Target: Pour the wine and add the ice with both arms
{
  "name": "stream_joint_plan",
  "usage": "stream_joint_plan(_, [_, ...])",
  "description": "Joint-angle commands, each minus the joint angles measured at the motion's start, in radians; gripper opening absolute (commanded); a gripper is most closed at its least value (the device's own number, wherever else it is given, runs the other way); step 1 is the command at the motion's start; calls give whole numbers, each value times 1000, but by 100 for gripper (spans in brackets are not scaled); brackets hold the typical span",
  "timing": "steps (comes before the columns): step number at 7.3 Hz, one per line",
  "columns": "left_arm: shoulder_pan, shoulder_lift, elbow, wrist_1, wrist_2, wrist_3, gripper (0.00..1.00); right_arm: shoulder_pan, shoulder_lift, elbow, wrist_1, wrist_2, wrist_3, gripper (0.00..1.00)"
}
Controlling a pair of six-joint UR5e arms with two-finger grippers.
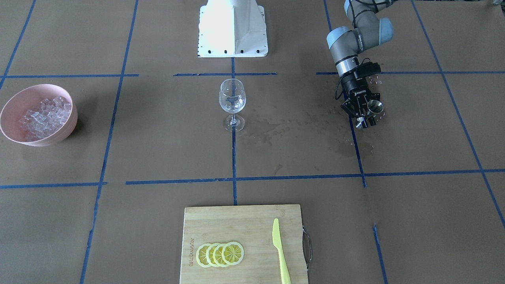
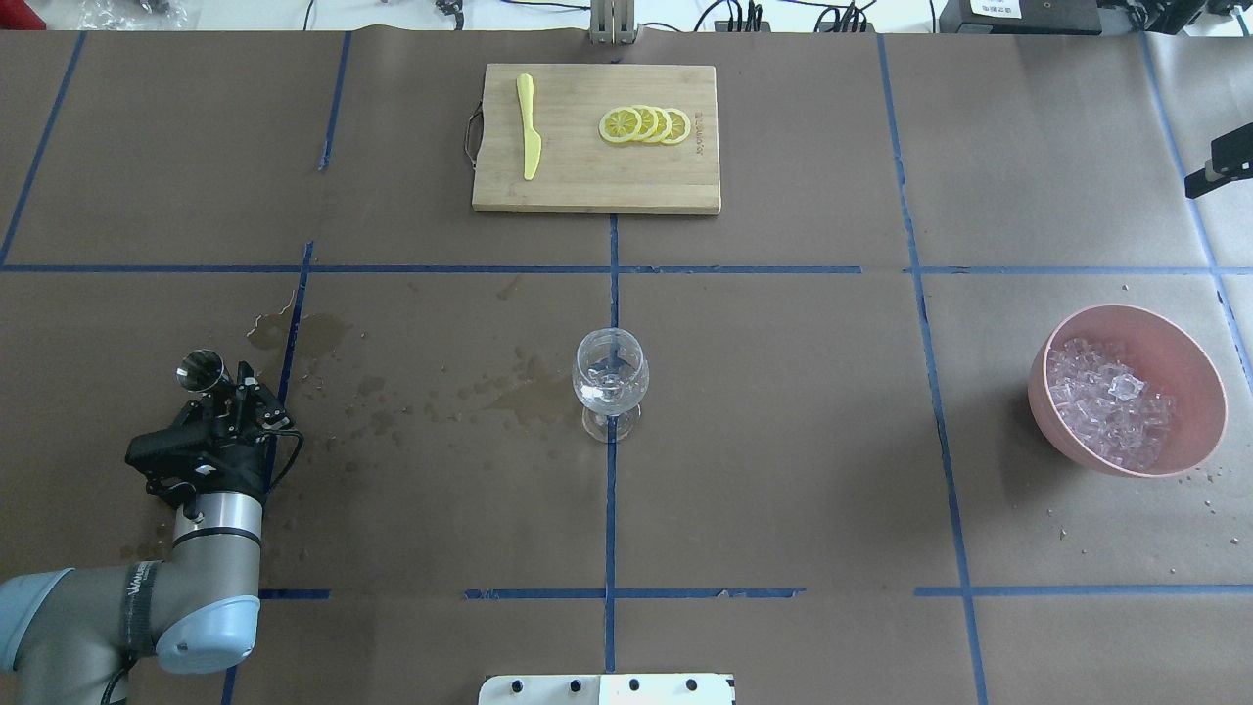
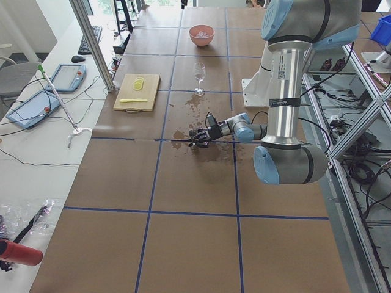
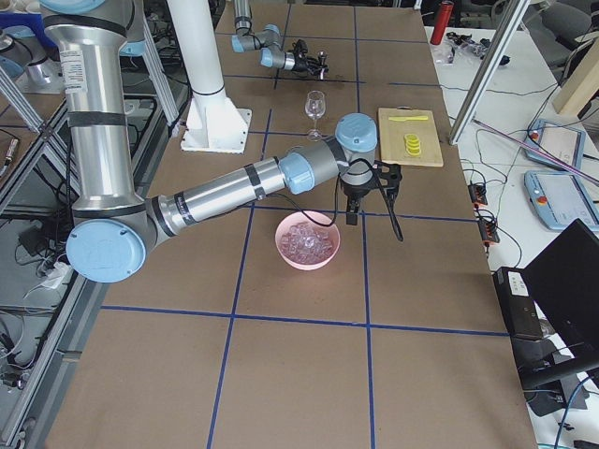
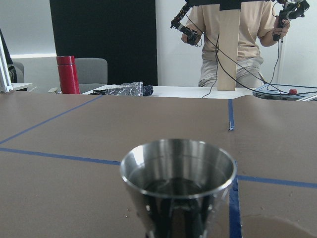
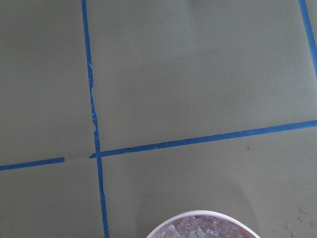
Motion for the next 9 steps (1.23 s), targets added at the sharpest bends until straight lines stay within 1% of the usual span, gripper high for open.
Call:
stream_joint_plan(1, [-4, 0, -52, 0, -1, 2, 0, 0, -1, -2, 1, 0, 0, 100])
stream_joint_plan(2, [-10, 3, -84, 0, -1, 14, 0, 0, -1, -2, -1, 0, 0, 100])
stream_joint_plan(3, [-12, 14, -136, 0, -1, 70, 0, 0, -1, 0, 1, 0, 0, 100])
stream_joint_plan(4, [-24, 17, -211, 0, -1, 112, 0, 0, -4, 0, 5, 0, 0, 100])
stream_joint_plan(5, [-24, 17, -253, 0, -3, 117, 0, 0, -9, 1, 8, -3, 0, 100])
stream_joint_plan(8, [-26, 0, -336, -5, -12, 269, 0, -23, -12, 29, 8, -23, 0, 100])
stream_joint_plan(9, [-32, 0, -373, -6, -14, 326, 0, -55, -29, 47, 10, -58, 0, 100])
